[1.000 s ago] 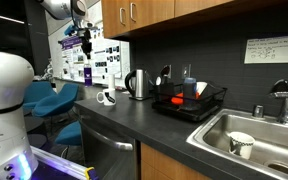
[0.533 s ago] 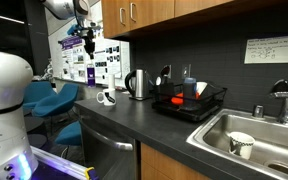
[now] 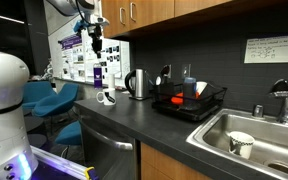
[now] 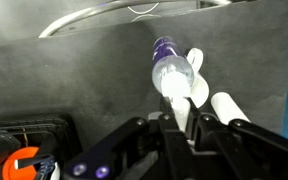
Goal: Bring the purple bottle closer to the sink
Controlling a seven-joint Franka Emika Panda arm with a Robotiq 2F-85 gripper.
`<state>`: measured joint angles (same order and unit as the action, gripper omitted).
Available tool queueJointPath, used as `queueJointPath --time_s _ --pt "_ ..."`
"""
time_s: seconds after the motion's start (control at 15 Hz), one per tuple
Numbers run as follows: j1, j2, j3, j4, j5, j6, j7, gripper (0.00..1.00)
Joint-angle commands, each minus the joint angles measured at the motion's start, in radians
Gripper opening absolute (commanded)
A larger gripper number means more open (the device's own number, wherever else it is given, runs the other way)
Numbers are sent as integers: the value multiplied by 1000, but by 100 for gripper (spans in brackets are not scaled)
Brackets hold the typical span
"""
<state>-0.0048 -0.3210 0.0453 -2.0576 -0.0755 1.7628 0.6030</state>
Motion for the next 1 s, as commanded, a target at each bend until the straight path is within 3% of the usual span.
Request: queueJointPath --time_s 0.0,0.53,0.93 --pt "-55 -91 -35 -90 8 28 -41 4" --pt "-188 -133 -114 -162 -14 107 -81 4" --pt "-240 -124 -131 -167 -29 143 -77 4"
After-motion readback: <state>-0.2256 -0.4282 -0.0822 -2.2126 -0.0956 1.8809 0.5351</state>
